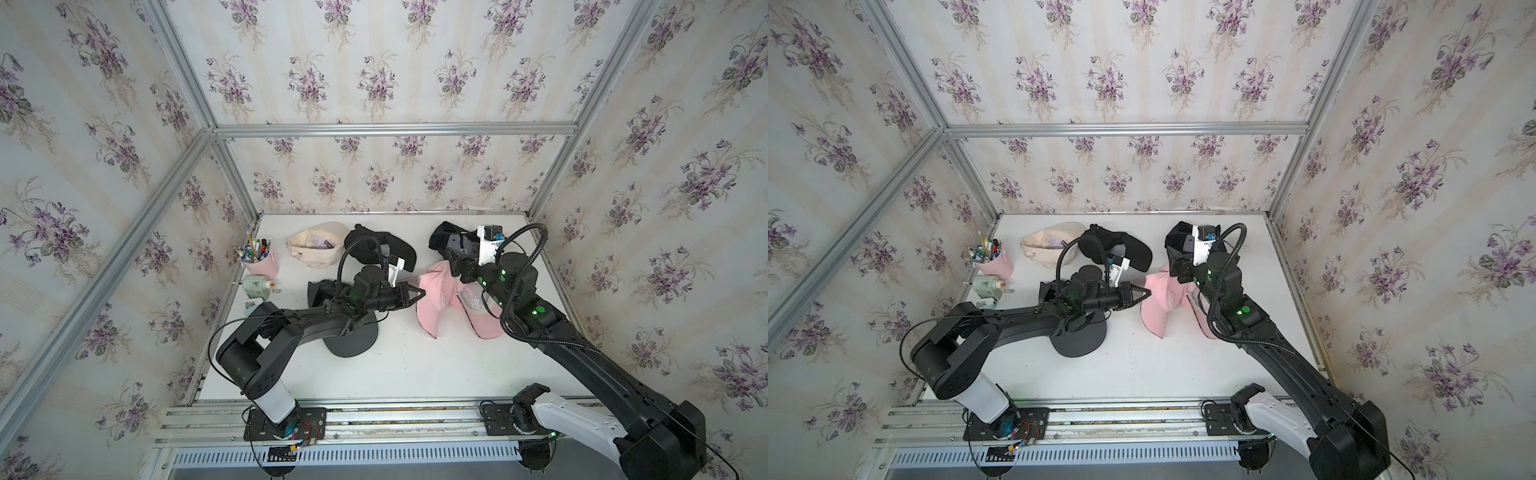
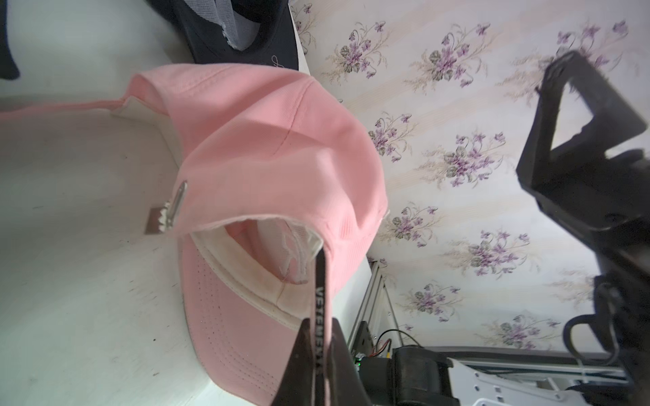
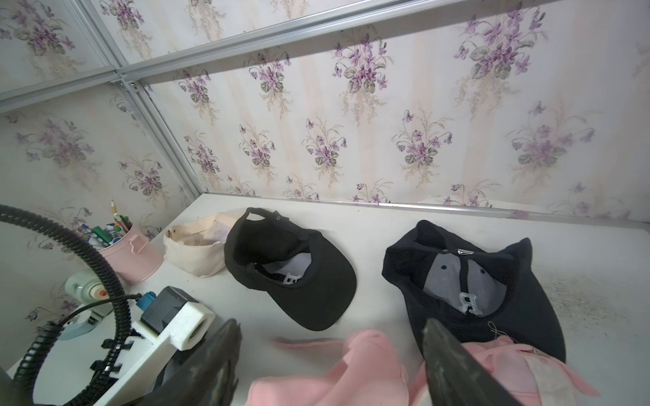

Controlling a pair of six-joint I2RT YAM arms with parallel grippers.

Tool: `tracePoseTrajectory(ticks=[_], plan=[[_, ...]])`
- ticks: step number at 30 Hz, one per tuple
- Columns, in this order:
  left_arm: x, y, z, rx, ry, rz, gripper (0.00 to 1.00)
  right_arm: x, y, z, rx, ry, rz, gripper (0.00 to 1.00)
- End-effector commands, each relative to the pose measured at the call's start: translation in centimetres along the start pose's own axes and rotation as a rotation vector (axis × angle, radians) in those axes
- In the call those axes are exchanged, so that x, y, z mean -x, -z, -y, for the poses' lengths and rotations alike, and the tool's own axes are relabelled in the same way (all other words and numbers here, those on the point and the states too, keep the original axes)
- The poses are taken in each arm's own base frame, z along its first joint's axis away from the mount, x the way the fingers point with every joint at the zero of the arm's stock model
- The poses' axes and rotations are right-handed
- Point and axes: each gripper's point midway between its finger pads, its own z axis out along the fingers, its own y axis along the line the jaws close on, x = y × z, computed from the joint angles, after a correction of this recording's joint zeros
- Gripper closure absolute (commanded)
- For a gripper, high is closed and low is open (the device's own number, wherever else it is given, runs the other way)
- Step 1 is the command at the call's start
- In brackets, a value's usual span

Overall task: Open the adjustable buckle of the baseball cap
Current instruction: Place the baseball cap at the center of the board.

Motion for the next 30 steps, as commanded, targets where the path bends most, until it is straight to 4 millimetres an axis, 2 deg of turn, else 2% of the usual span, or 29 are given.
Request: tracePoseTrajectory(ticks=[1,7,11,15,18,20,23,26,30], plan=[[0.4,-0.1,2.4,-0.148,0.077,0.010,0.96,-0.5,-0.2,0.4,-0.008,-0.004,-0.019,0.19],[-0.3,0.6,-1.8,-0.185,0.243,0.068,0.95,-1.7,-0.4,1.5,-0.019,-0.023,-0.062,0.19],[-2.3,1.0,-4.1,-0.134,0.283,0.031,0.93,-2.6,-0.7,1.9,-0.023,-0.025,-0.088,0.19],[-4.0,1.3,-6.3,-0.045,0.281,-0.020,0.84,-3.5,-0.9,2.2,-0.024,-0.026,-0.111,0.19],[-5.2,1.8,-7.7,0.038,0.270,-0.057,0.81,-3.8,-0.9,2.4,-0.028,-0.012,-0.124,0.19],[-5.8,2.3,-8.3,0.090,0.243,-0.067,0.71,-4.2,-0.8,2.8,-0.040,0.002,-0.136,0.19],[-6.6,2.9,-8.6,0.164,0.165,-0.113,0.62,-4.9,-0.7,3.3,-0.025,0.002,-0.157,0.18],[-6.8,3.7,-8.7,0.260,0.072,-0.135,0.48,-5.7,-0.8,3.3,-0.002,-0.004,-0.183,0.18],[-6.8,4.4,-8.4,0.326,0.002,-0.172,0.39,-6.0,-0.8,3.7,-0.005,0.012,-0.194,0.18]])
